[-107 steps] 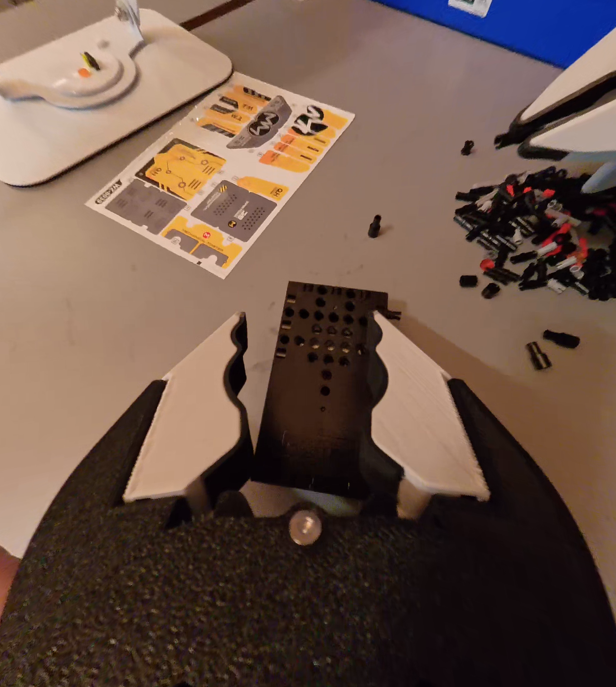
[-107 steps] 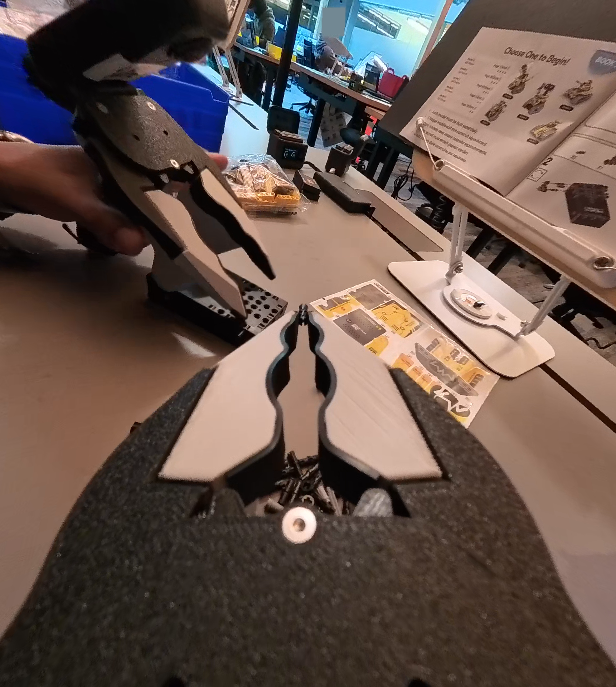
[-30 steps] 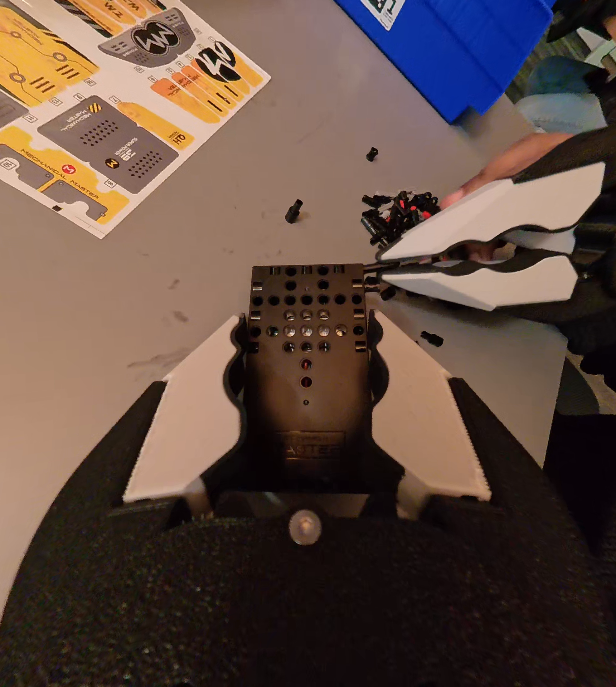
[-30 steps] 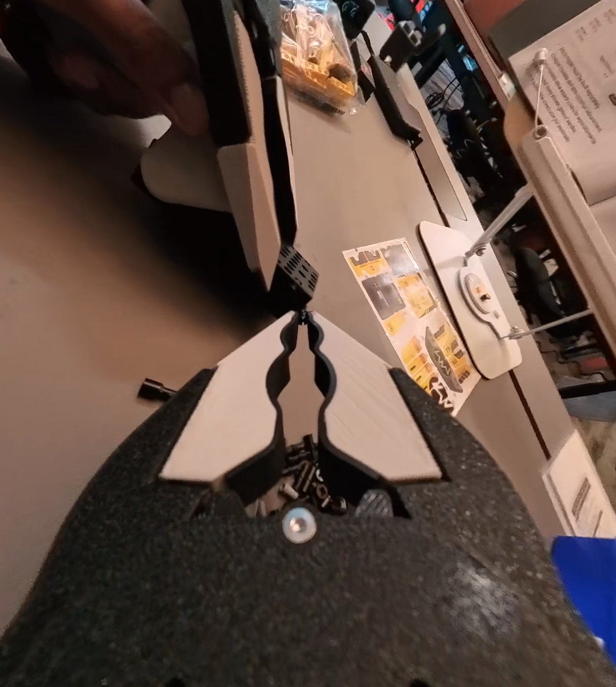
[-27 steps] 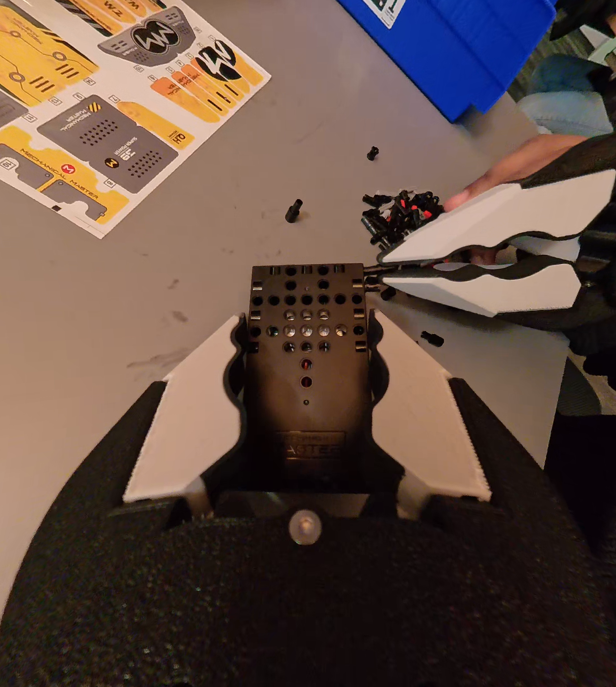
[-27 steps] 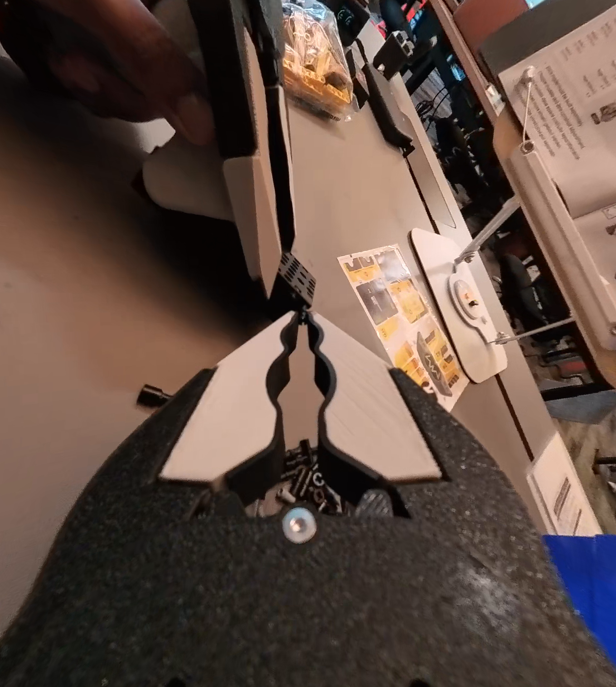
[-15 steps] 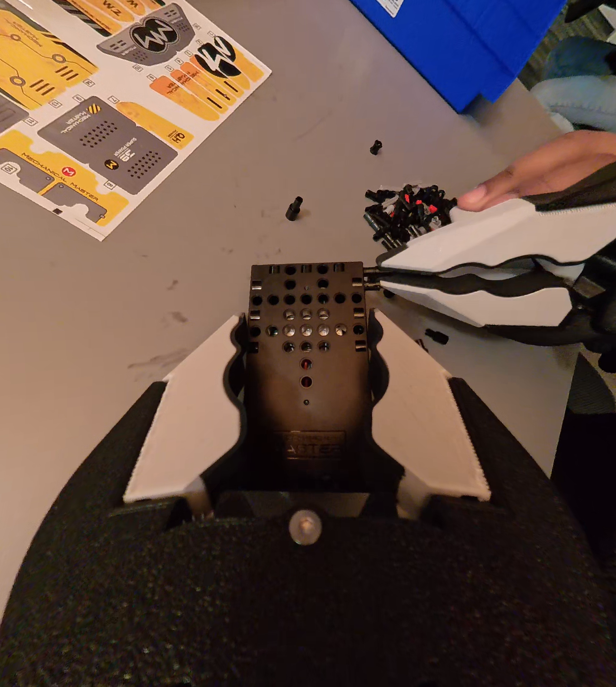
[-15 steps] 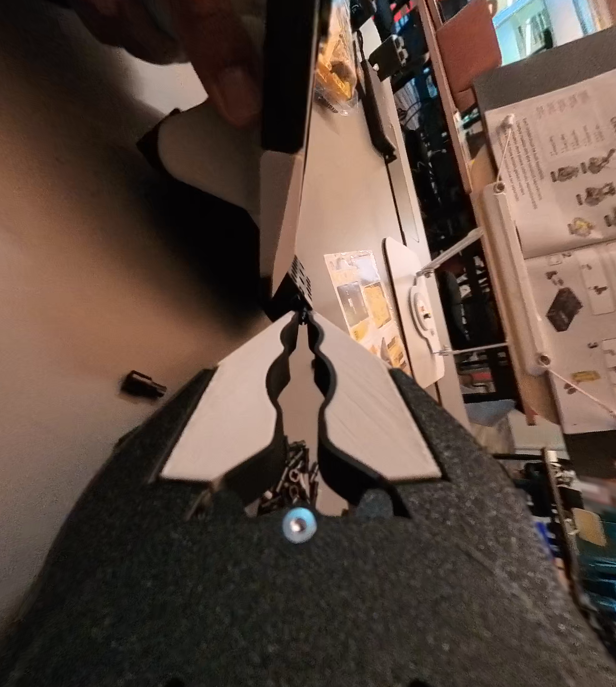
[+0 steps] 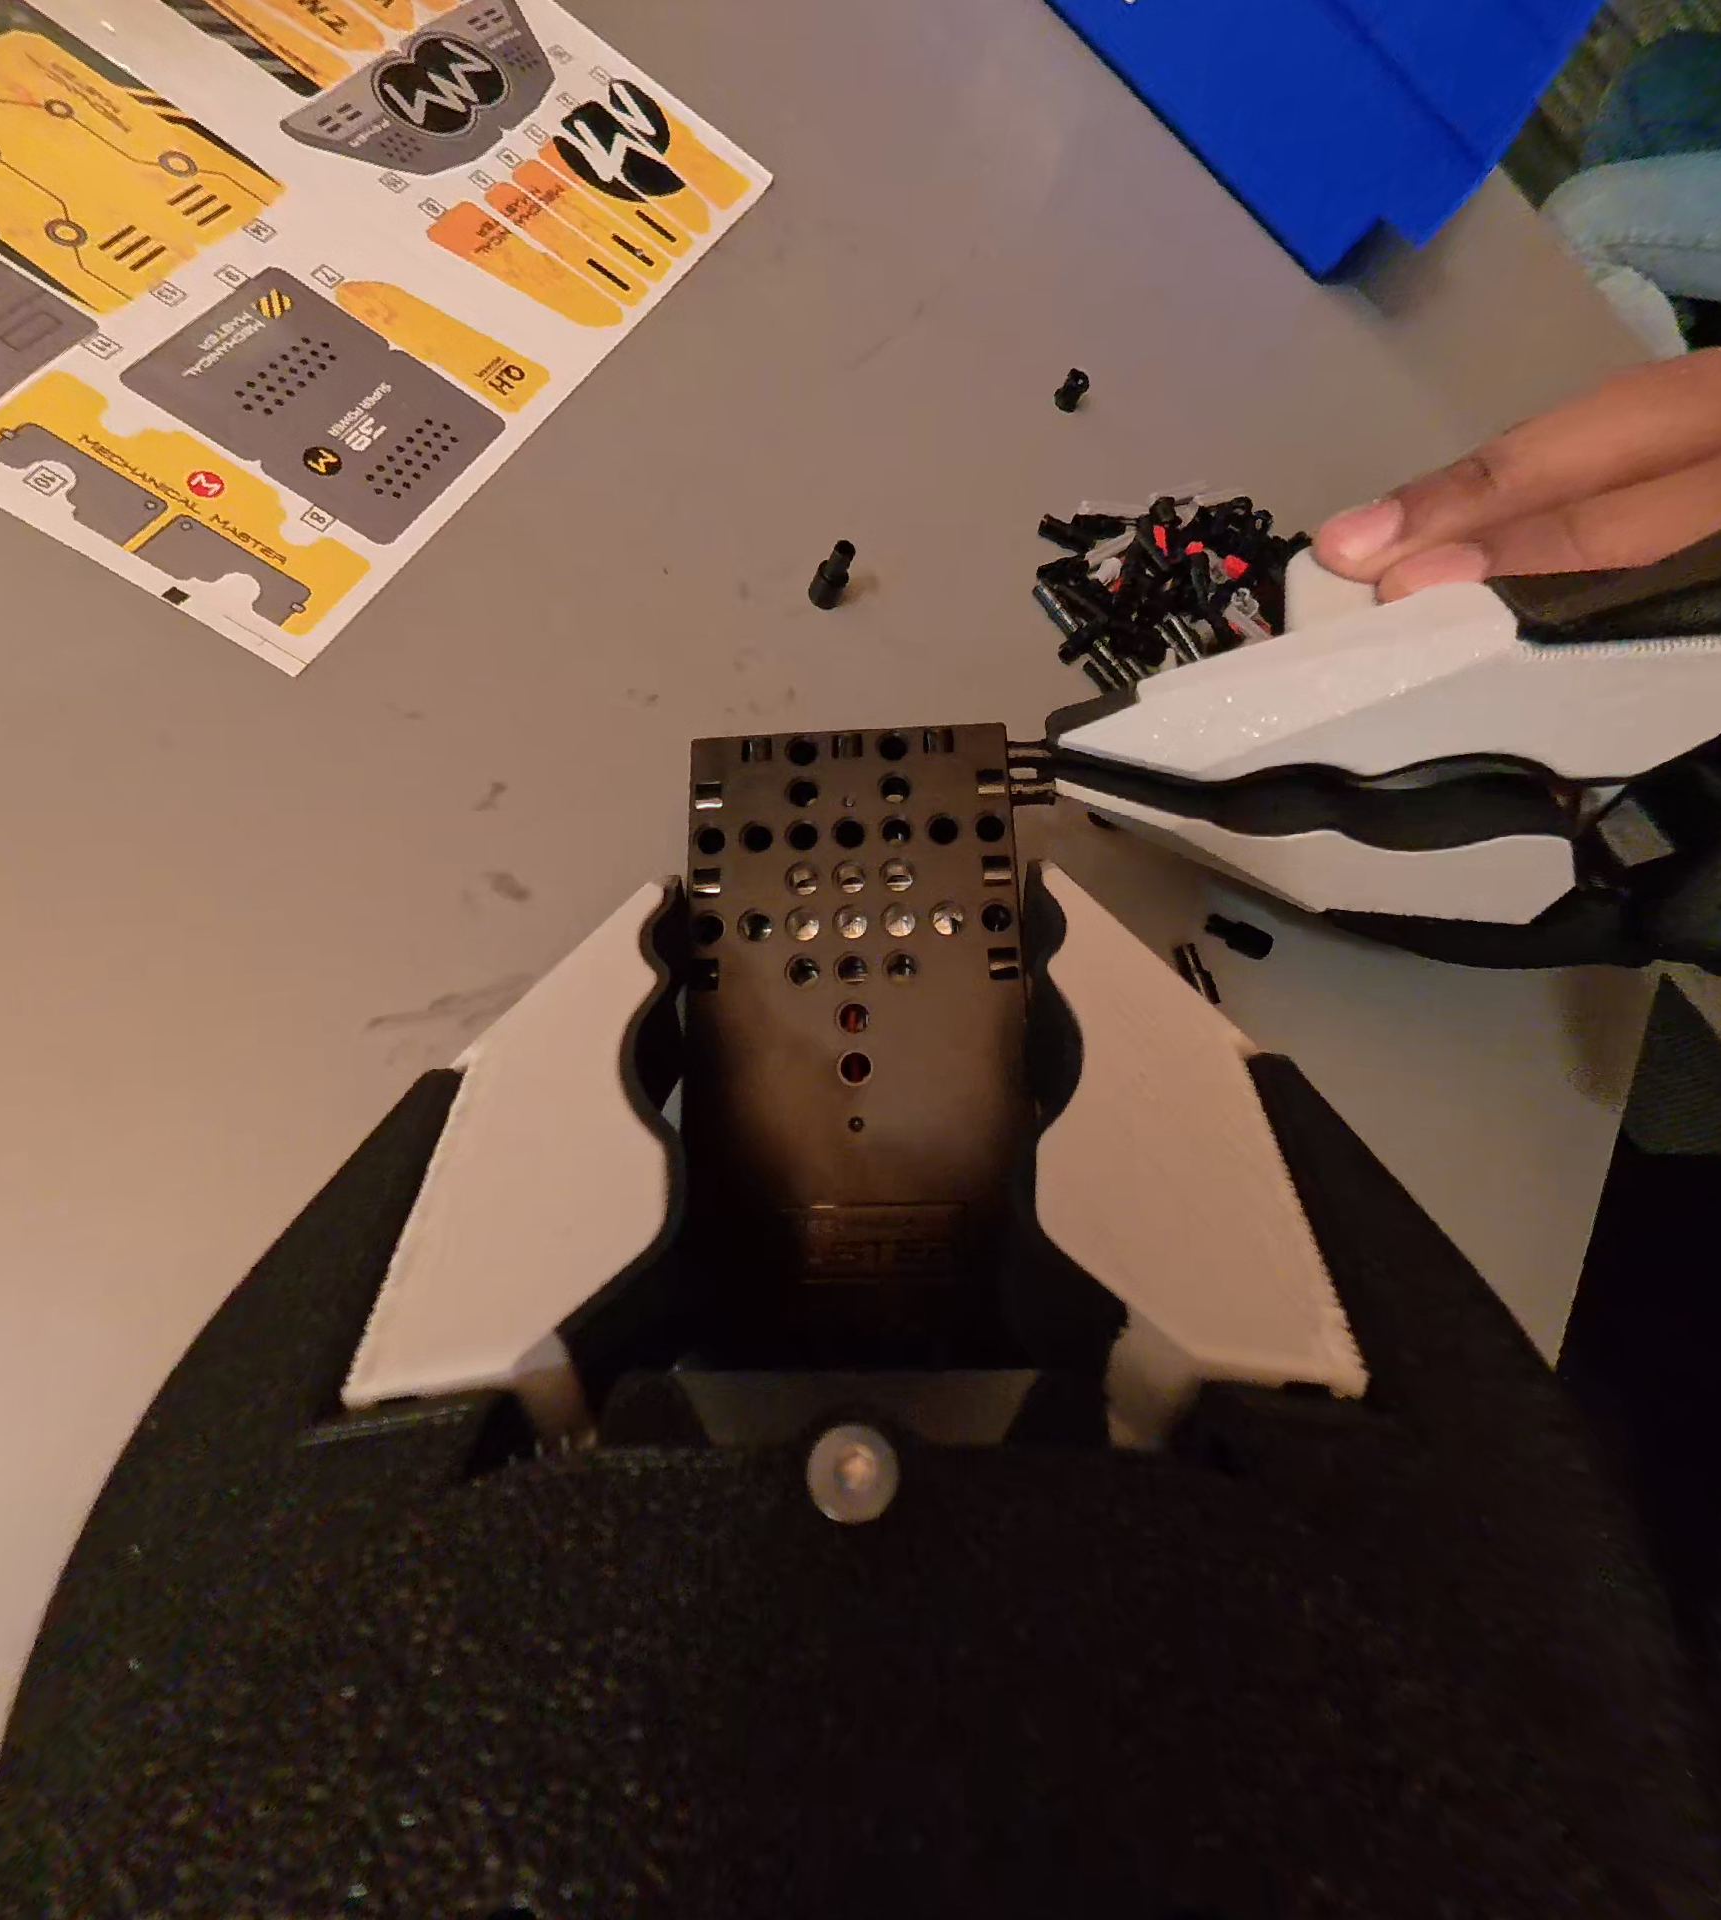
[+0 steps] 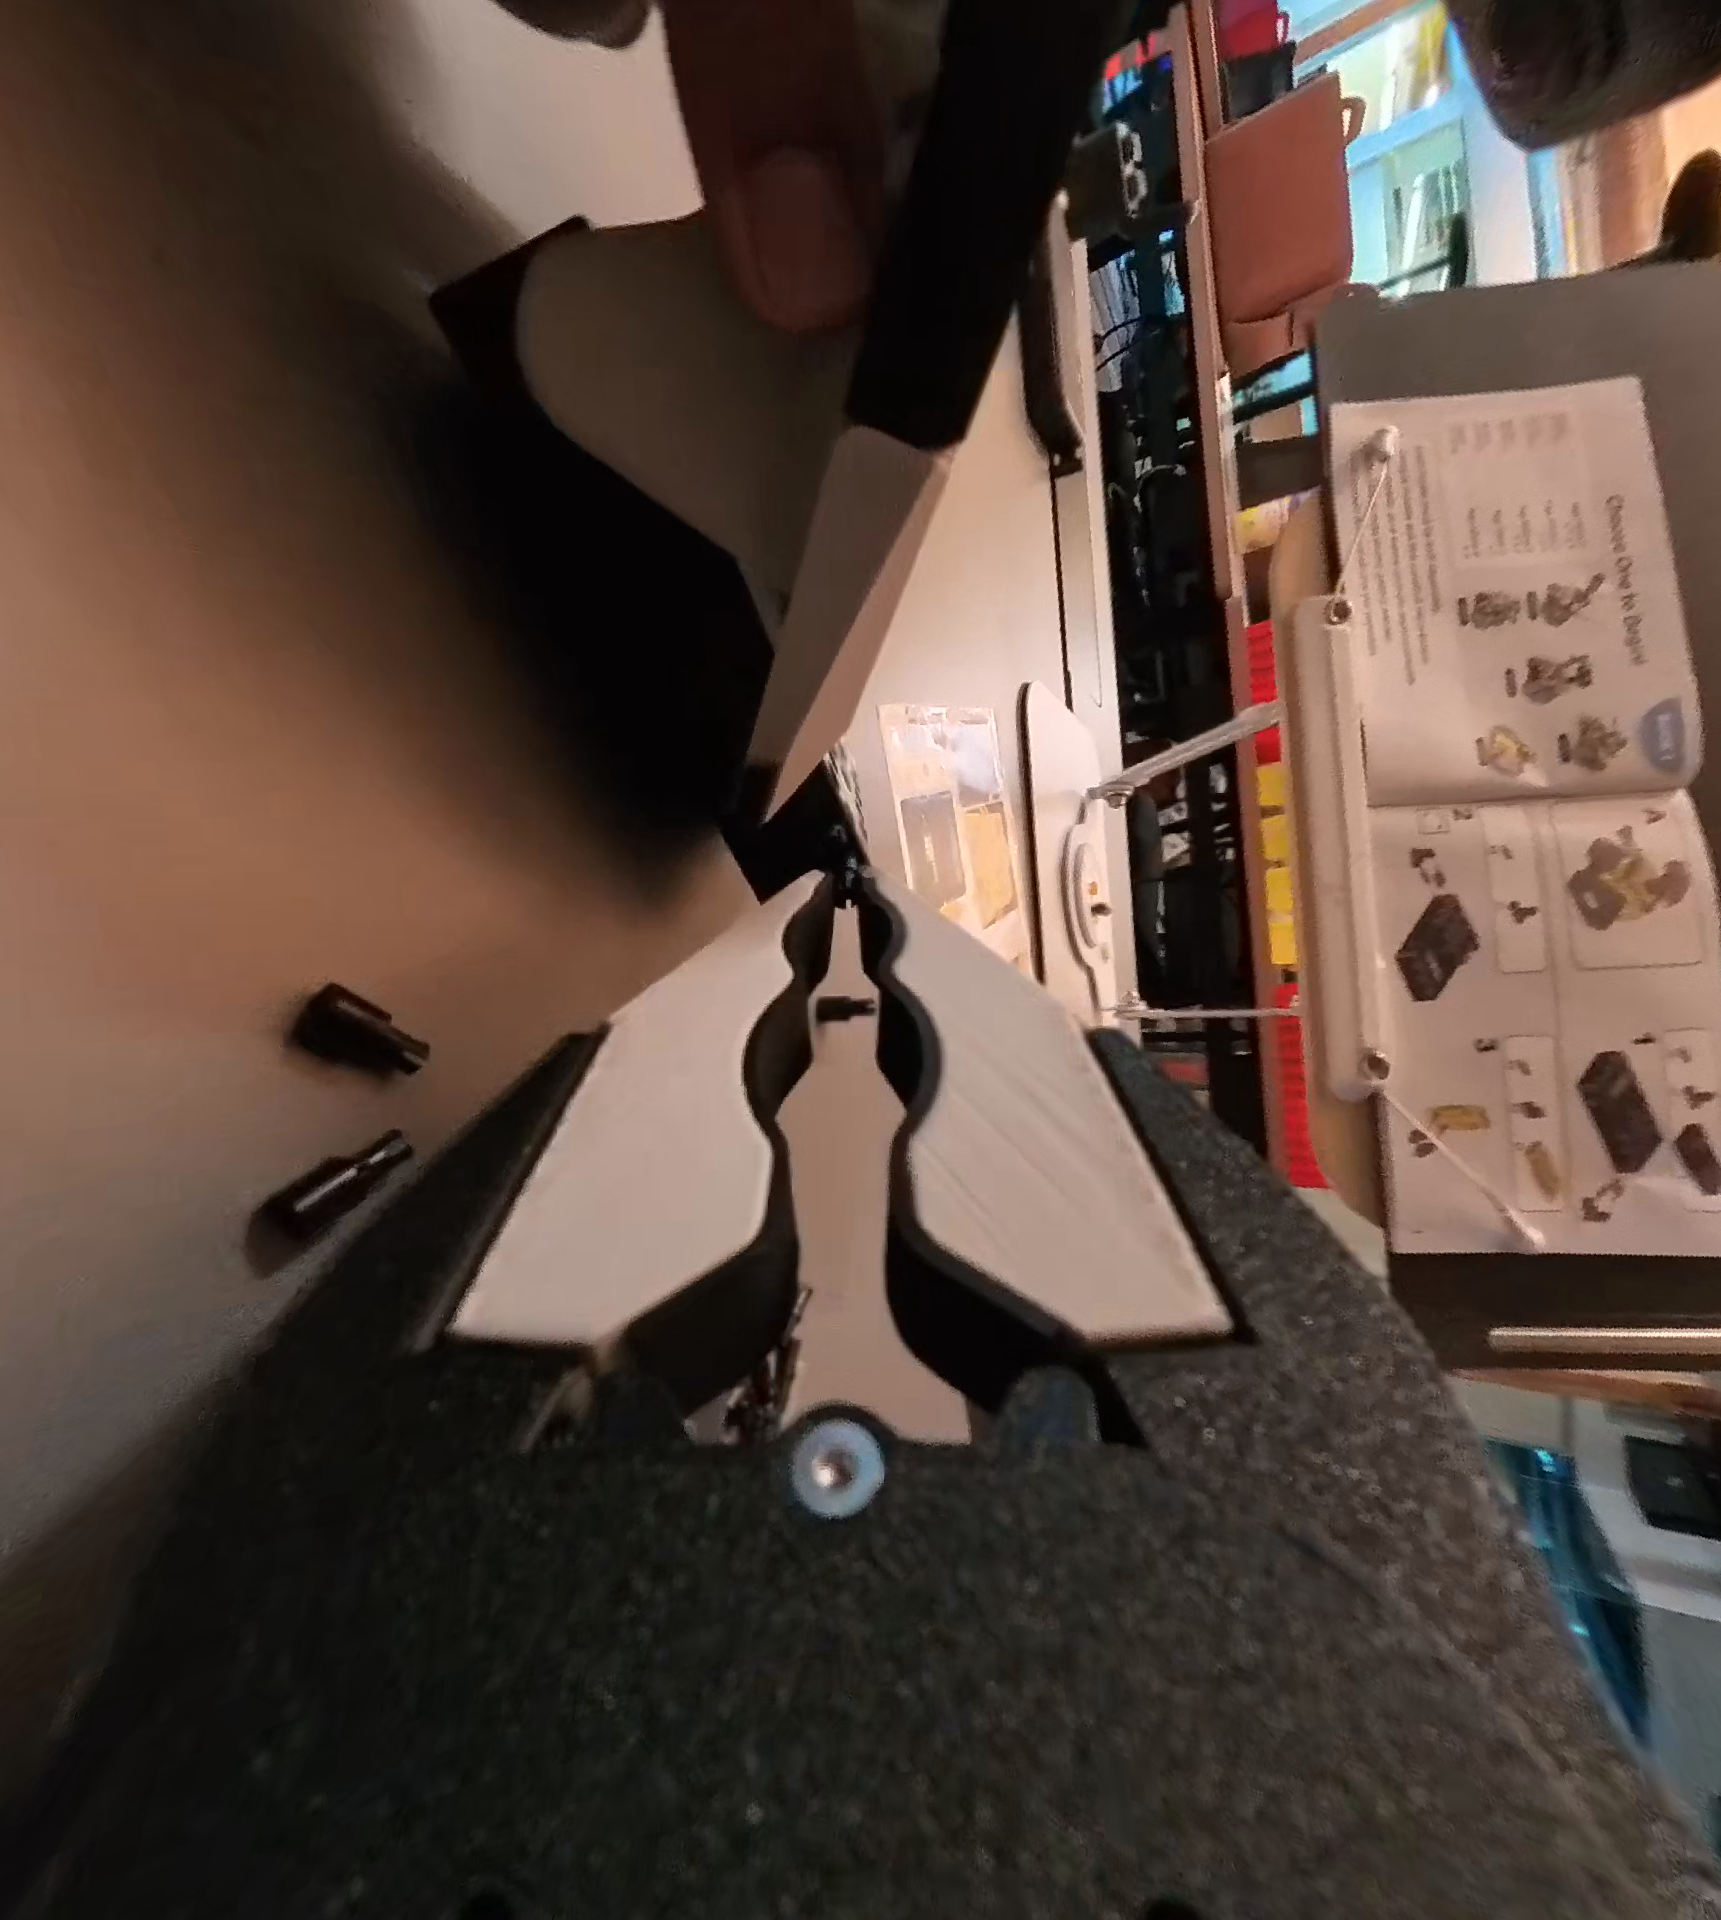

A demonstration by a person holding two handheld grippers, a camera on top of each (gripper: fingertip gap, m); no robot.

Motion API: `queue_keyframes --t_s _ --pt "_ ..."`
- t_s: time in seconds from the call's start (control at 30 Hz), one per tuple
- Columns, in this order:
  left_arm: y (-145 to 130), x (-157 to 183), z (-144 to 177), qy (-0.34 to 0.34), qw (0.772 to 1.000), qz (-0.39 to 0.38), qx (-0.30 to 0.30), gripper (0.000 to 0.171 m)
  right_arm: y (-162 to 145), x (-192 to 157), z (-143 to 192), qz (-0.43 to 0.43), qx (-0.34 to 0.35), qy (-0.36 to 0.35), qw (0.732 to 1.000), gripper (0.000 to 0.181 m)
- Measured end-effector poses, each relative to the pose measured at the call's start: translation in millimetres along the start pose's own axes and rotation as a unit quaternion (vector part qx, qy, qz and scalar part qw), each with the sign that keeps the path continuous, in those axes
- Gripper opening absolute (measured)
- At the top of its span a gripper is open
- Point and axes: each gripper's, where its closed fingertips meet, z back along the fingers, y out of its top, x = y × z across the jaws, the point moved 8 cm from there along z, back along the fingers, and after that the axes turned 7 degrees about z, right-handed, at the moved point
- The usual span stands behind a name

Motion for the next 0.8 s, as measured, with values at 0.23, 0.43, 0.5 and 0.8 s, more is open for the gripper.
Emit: queue_keyframes --t_s 0.23,0.43,0.5,0.8 --pt "0.1 0.9 -0.4 0.004 1.0 -0.01 -0.005 0.064 1.4 -0.6 0.1 0.043 -0.009 0.001 0.999 0.005" --pt "0.4 1.9 -1.5 0.018 1.0 -0.022 -0.004 0.064 1.6 -0.2 -0.9 0.041 -0.018 0.011 0.999 0.004" --pt "0.8 1.4 -1.6 0.017 1.0 -0.021 -0.004 0.064 1.9 0.5 -1.5 0.03 -0.021 0.013 0.999 0.004" --pt "1.3 0.9 -1.4 0.023 0.999 -0.023 -0.004 0.064 -3.1 6.4 -3.7 -0.12 -0.005 0.049 0.992 0.004"
